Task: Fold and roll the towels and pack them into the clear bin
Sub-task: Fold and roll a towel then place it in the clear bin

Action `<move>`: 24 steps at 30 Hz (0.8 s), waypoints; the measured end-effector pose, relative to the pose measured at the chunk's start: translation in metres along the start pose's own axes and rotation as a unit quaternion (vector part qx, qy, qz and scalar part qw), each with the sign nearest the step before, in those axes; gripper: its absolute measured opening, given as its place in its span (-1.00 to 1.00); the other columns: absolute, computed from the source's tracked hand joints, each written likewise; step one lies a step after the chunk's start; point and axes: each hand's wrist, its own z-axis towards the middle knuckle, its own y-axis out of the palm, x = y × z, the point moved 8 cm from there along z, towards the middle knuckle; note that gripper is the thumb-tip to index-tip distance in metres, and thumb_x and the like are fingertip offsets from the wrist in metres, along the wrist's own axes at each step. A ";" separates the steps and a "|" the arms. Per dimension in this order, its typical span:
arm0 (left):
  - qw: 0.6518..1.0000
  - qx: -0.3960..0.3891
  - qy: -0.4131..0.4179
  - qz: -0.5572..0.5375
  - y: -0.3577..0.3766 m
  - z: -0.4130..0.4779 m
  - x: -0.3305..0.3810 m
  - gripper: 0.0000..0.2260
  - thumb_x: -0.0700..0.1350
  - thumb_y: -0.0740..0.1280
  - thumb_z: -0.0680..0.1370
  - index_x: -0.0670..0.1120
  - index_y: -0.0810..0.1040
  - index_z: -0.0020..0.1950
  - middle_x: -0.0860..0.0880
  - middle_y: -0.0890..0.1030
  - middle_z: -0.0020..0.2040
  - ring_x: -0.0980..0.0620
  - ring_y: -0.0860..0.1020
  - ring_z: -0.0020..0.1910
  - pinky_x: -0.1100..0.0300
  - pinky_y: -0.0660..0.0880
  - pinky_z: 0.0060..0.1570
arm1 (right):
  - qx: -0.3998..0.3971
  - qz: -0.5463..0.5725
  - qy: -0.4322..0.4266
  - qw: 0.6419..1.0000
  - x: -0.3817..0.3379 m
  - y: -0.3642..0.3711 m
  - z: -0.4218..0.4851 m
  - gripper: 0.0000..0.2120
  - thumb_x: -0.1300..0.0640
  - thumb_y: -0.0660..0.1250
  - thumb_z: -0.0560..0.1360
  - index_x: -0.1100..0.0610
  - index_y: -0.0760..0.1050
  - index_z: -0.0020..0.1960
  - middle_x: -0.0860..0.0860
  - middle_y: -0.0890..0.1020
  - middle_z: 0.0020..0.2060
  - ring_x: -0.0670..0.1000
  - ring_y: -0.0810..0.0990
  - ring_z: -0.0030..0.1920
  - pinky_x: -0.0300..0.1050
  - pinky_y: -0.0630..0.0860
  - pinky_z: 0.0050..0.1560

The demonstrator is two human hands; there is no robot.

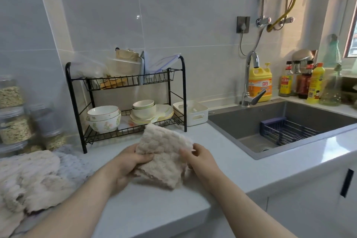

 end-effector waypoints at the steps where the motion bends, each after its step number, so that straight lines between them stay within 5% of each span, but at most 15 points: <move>1: 0.999 0.009 0.010 -0.050 0.001 -0.002 -0.007 -0.51 -0.27 0.46 0.25 -0.25 0.54 0.17 -0.27 0.65 0.07 -0.26 0.63 0.03 -0.12 0.57 0.04 | -0.013 -0.004 0.000 1.000 0.000 0.003 0.000 -0.71 0.06 0.47 0.41 0.08 0.55 0.10 0.07 0.69 -0.10 0.00 0.67 -0.16 -0.20 0.55 -0.19; 3: 0.996 0.024 0.023 -0.085 0.004 -0.005 -0.018 -0.48 -0.26 0.47 0.26 -0.28 0.51 0.21 -0.29 0.64 0.10 -0.28 0.61 0.09 -0.12 0.54 0.12 | -0.016 -0.018 -0.008 1.000 0.001 0.004 0.000 -0.73 0.21 0.46 0.39 0.08 0.55 0.07 0.08 0.70 -0.13 0.05 0.69 -0.14 -0.08 0.63 -0.12; 6: 0.993 0.044 0.038 -0.100 0.004 -0.009 -0.018 -0.59 -0.19 0.37 0.30 -0.29 0.53 0.12 -0.29 0.65 0.03 -0.25 0.62 0.00 -0.02 0.53 -0.01 | -0.013 -0.015 -0.027 0.999 -0.002 0.003 0.001 -0.73 0.34 0.33 0.42 0.08 0.55 0.05 0.08 0.70 -0.09 0.05 0.69 -0.09 -0.06 0.62 -0.11; 8: 0.992 0.069 0.042 -0.098 0.000 -0.011 -0.018 -0.72 -0.26 0.31 0.36 -0.29 0.55 0.05 -0.29 0.64 -0.04 -0.22 0.60 -0.06 0.02 0.50 -0.10 | -0.002 -0.004 -0.030 1.000 -0.001 0.000 0.001 -0.71 0.34 0.29 0.43 0.03 0.55 0.05 0.14 0.68 -0.08 0.12 0.66 -0.12 0.05 0.59 -0.13; 11: 0.994 0.079 0.049 -0.055 0.002 -0.012 -0.016 -0.74 -0.42 0.23 0.48 -0.25 0.58 0.10 -0.29 0.66 0.01 -0.25 0.63 0.02 -0.08 0.51 0.06 | -0.002 0.007 -0.037 0.999 -0.001 -0.001 0.002 -0.68 0.29 0.28 0.43 -0.07 0.54 0.05 0.17 0.67 -0.07 0.13 0.61 -0.20 0.18 0.57 -0.17; 14: 0.994 0.089 0.055 -0.022 0.001 -0.012 -0.014 -0.70 -0.47 0.24 0.46 -0.21 0.62 0.06 -0.22 0.69 -0.06 -0.19 0.66 -0.13 0.09 0.58 -0.19 | 0.004 0.034 -0.033 0.999 -0.001 -0.005 0.003 -0.66 0.35 0.29 0.45 0.02 0.55 0.13 0.19 0.66 -0.03 0.10 0.63 -0.17 0.08 0.57 -0.20; 17: 0.994 0.104 0.039 -0.018 0.002 -0.013 -0.014 -0.74 -0.43 0.17 0.52 -0.20 0.62 -0.07 -0.21 0.64 -0.23 -0.04 0.55 -0.44 0.31 0.39 -0.56 | 0.000 0.057 -0.017 0.998 0.000 -0.005 0.003 -0.69 0.45 0.27 0.44 0.13 0.65 0.00 0.17 0.71 -0.12 0.12 0.69 -0.14 -0.03 0.62 -0.19; 22: 0.987 0.119 0.063 -0.089 -0.001 -0.019 -0.013 -0.85 -0.11 0.28 0.32 -0.18 0.51 -0.21 -0.11 0.45 -0.33 -0.03 0.41 -0.38 0.21 0.35 -0.40 | -0.013 0.088 0.007 0.996 -0.003 -0.001 -0.002 -0.77 0.36 0.19 0.37 0.30 0.64 -0.17 0.05 0.63 -0.30 -0.04 0.56 -0.30 -0.26 0.45 -0.34; 24: 0.981 0.147 0.126 0.022 -0.004 -0.022 -0.006 -0.83 -0.10 0.44 0.35 -0.13 0.51 -0.19 -0.03 0.45 -0.28 0.02 0.39 -0.29 0.22 0.35 -0.30 | 0.004 0.096 -0.005 0.995 -0.005 -0.001 -0.002 -0.83 0.28 0.26 0.39 0.27 0.63 -0.22 0.05 0.62 -0.18 -0.04 0.52 -0.26 -0.28 0.46 -0.33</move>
